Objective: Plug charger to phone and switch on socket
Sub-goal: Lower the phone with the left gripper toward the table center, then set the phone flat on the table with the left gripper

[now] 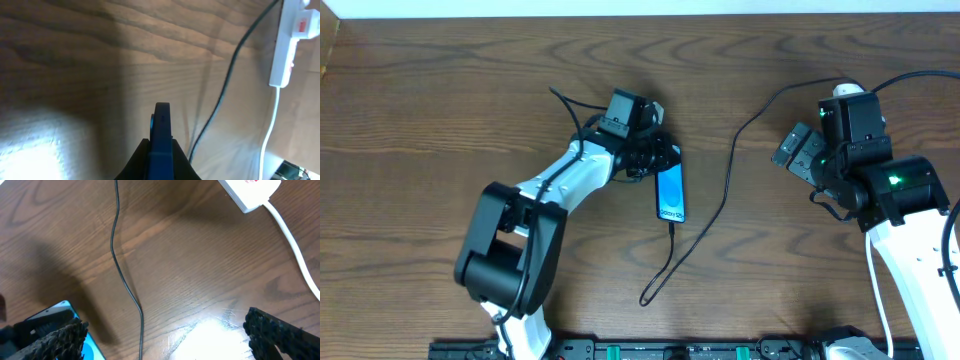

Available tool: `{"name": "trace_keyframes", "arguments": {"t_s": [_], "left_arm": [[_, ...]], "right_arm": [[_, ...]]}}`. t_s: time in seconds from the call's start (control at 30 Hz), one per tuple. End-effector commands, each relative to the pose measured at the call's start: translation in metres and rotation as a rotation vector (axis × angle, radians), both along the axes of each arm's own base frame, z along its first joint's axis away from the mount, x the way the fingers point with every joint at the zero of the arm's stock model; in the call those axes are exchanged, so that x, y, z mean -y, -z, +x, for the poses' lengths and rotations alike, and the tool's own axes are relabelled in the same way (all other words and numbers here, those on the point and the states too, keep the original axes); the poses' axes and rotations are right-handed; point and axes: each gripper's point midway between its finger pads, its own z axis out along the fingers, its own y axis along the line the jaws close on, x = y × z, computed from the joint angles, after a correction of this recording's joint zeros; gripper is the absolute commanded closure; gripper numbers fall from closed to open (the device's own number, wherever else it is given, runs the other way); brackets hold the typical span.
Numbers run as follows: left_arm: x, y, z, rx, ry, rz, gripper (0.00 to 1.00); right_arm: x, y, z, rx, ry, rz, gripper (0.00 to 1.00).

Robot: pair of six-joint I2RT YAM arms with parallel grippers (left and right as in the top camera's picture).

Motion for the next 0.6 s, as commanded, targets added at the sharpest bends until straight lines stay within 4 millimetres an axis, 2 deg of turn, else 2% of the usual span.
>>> {"name": "trace_keyframes", "arguments": {"t_s": [0.0,0.17,0.57], "left_arm": [[0.010,0.009,0.001,-0.008,-0.005,0.004,0.93],[0.016,0.017,0.002,-0.030,-0.026,-0.009,0.92],[0.016,0.039,0.002,-0.070,-0.036,0.003,0.92]], "right_arm": [[0.005,-0.001,0.001,0.004,0.003,-0.027,0.01],[0.005,0.003,0.001,-0.009,0.003,-0.030,0.01],[0.005,0.006,0.001,-0.018,0.004,-0.032,0.01]]}}
